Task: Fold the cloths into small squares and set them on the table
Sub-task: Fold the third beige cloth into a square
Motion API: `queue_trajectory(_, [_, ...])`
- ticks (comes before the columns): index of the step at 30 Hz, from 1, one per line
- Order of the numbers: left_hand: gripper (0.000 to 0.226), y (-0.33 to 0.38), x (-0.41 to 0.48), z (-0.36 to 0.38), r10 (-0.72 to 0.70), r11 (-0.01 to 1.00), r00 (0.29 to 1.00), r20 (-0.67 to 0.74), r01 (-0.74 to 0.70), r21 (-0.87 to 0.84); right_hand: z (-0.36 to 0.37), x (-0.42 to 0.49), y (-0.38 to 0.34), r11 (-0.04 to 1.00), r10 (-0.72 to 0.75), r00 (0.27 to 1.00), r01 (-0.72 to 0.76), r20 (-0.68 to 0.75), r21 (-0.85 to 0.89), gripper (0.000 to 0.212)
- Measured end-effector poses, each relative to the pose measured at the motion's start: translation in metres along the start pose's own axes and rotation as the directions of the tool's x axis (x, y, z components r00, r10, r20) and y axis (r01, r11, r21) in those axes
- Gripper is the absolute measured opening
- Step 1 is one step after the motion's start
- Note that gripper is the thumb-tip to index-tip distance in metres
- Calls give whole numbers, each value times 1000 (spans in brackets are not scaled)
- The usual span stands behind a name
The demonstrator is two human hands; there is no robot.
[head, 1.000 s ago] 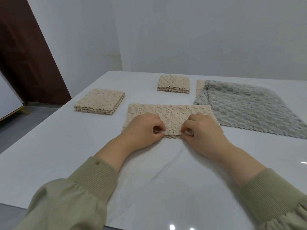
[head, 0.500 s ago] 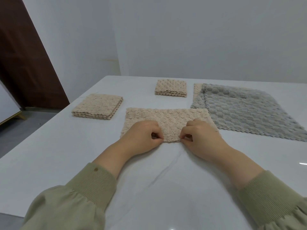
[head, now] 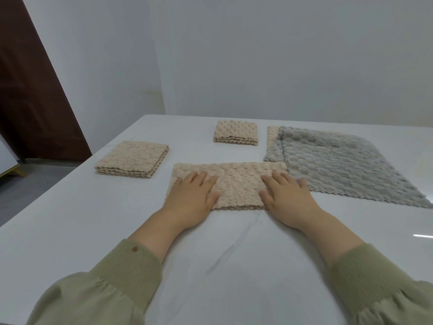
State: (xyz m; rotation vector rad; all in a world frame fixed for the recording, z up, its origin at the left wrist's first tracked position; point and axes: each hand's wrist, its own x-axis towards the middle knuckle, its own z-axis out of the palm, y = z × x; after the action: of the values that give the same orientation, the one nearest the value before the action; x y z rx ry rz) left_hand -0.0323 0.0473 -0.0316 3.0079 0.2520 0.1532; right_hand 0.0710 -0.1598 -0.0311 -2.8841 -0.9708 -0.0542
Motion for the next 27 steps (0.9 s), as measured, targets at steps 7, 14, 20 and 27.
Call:
queue_trajectory(7, [40,4,-4,-18,-88,995,993,-78,84,-55,-17,-9,-2,998,6,999,-9,-49,-70,37])
queue_trajectory(14, [43,20,8,-10,-67,997,986,-155,61,-42,-7,4,-39,999,-23,959,32,-283,27,59])
queue_trajectory(20, [53,14,21,3,-117,993,990,78,117,9,6,25,-49,995,-58,995,64,-81,82,52])
queue_trajectory(27, [64,4,21,-2,-211,977,963,167,209,28,2,34,-14,989,122,991,-126,62,71,59])
